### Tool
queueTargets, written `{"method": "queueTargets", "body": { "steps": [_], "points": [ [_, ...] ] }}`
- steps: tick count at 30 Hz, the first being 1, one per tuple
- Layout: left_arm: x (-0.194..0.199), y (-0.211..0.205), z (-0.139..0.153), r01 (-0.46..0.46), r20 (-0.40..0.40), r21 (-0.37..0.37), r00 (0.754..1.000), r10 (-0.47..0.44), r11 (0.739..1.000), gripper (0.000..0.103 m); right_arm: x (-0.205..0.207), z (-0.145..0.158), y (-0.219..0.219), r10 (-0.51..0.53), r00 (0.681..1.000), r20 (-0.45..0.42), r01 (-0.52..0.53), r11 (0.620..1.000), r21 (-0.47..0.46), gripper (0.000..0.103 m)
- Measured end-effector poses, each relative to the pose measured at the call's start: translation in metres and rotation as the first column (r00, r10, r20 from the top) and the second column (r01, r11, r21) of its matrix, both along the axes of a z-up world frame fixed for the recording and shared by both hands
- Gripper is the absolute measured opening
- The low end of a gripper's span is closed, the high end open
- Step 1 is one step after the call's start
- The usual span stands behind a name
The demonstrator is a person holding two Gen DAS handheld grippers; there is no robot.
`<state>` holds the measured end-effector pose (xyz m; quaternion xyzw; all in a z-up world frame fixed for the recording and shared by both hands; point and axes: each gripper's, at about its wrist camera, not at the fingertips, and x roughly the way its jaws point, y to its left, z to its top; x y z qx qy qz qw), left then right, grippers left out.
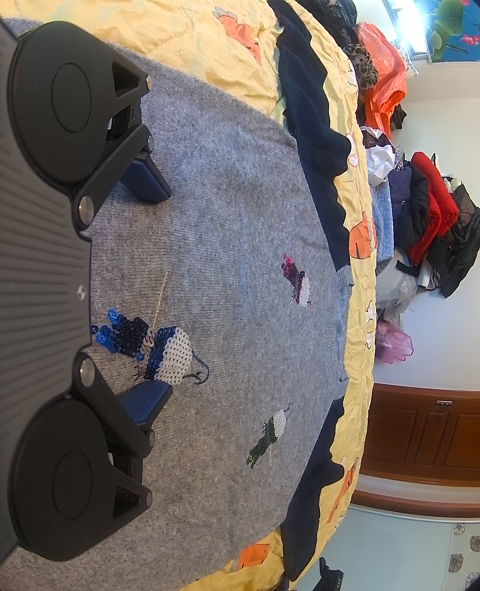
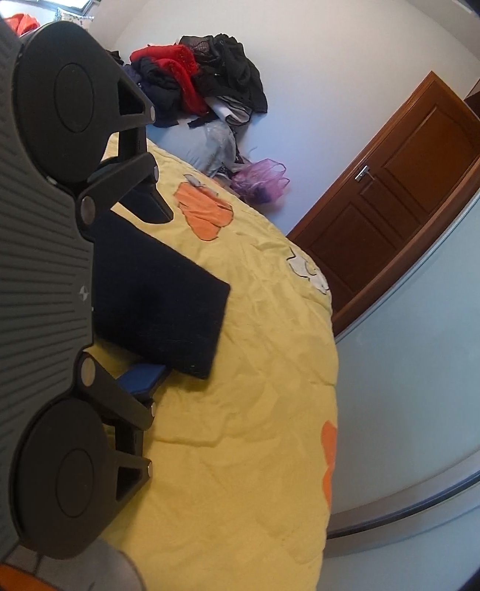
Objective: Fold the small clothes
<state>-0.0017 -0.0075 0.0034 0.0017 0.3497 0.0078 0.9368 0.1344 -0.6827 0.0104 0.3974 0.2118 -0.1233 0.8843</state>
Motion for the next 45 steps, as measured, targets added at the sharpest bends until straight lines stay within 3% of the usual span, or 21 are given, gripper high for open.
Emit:
{"method": "queueTargets", "body": {
  "steps": [4, 6, 8, 12, 16, 19, 21, 23, 26, 27, 29, 31, 34, 37, 39, 42, 43, 45],
  "points": [
    [0.000, -0.001, 0.000, 0.000, 0.000, 0.000, 1.000, 0.000, 1.000, 0.103, 0.006, -0.003, -0.001, -0.030, 0.998, -0.051, 0.027, 0.999, -0.045, 0.019],
    [0.000, -0.001, 0.000, 0.000, 0.000, -0.001, 1.000, 0.000, 1.000, 0.103, -0.002, 0.002, 0.001, -0.037, 0.999, -0.021, 0.036, 0.998, -0.052, 0.018],
    [0.000, 0.000, 0.000, 0.000, 0.000, -0.001, 1.000, 0.000, 1.000, 0.103, -0.014, 0.017, 0.015, -0.013, 1.000, 0.019, 0.016, 0.993, -0.116, 0.017],
    [0.000, -0.001, 0.000, 0.000, 0.001, -0.002, 1.000, 0.000, 1.000, 0.103, -0.035, 0.066, 0.082, 0.169, 0.982, 0.078, -0.136, 0.937, -0.322, 0.017],
    [0.000, 0.000, 0.001, 0.000, 0.001, -0.003, 1.000, 0.000, 1.000, 0.103, -0.064, 0.095, 0.179, 0.428, 0.897, 0.114, -0.343, 0.833, -0.434, 0.017],
    [0.001, -0.001, 0.001, 0.000, 0.001, -0.003, 1.000, 0.000, 1.000, 0.103, -0.076, 0.085, 0.255, 0.586, 0.808, 0.061, -0.503, 0.741, -0.444, 0.017],
    [0.001, -0.001, 0.001, 0.001, 0.001, -0.004, 1.000, -0.001, 1.000, 0.103, -0.079, 0.067, 0.296, 0.643, 0.765, 0.014, -0.579, 0.697, -0.423, 0.017],
    [0.001, -0.001, 0.001, 0.001, 0.001, -0.004, 1.000, -0.001, 1.000, 0.103, -0.077, 0.047, 0.324, 0.668, 0.744, -0.027, -0.629, 0.685, -0.367, 0.017],
    [0.001, 0.000, 0.001, 0.003, 0.002, -0.007, 1.000, -0.003, 1.000, 0.103, -0.075, 0.025, 0.350, 0.671, 0.734, -0.105, -0.659, 0.666, -0.350, 0.020],
    [0.001, 0.000, 0.001, 0.003, 0.002, -0.007, 1.000, -0.003, 1.000, 0.103, -0.079, 0.019, 0.355, 0.668, 0.733, -0.129, -0.665, 0.666, -0.337, 0.026],
    [0.001, 0.000, 0.001, 0.002, 0.003, -0.008, 1.000, -0.002, 1.000, 0.103, -0.086, 0.017, 0.346, 0.679, 0.729, -0.089, -0.671, 0.681, -0.293, 0.034],
    [0.001, 0.000, 0.001, 0.002, 0.002, -0.006, 1.000, -0.002, 1.000, 0.103, -0.103, 0.020, 0.332, 0.664, 0.748, -0.030, -0.649, 0.720, -0.247, 0.054],
    [0.001, 0.000, 0.001, 0.002, 0.001, -0.002, 1.000, -0.002, 1.000, 0.103, -0.124, 0.017, 0.306, 0.638, 0.766, 0.079, -0.622, 0.766, -0.161, 0.068],
    [0.002, 0.001, 0.001, 0.005, -0.001, -0.003, 1.000, -0.005, 1.000, 0.103, -0.136, 0.000, 0.285, 0.617, 0.778, 0.116, -0.613, 0.787, -0.078, 0.069],
    [0.003, 0.004, 0.003, 0.006, -0.003, -0.023, 1.000, -0.006, 1.000, 0.103, -0.135, -0.005, 0.268, 0.591, 0.788, 0.173, -0.608, 0.792, 0.058, 0.069],
    [0.015, 0.015, 0.018, -0.007, 0.002, -0.166, 1.000, 0.007, 0.986, 0.103, -0.132, -0.015, 0.252, 0.554, 0.796, 0.243, -0.598, 0.781, 0.179, 0.068],
    [0.022, 0.019, 0.025, -0.006, 0.008, -0.247, 1.000, 0.008, 0.969, 0.103, -0.131, -0.016, 0.249, 0.548, 0.795, 0.260, -0.600, 0.774, 0.202, 0.067],
    [0.041, 0.026, 0.039, 0.004, 0.017, -0.426, 1.000, 0.004, 0.905, 0.103, -0.130, -0.018, 0.248, 0.546, 0.793, 0.271, -0.603, 0.767, 0.220, 0.067]
  ]
}}
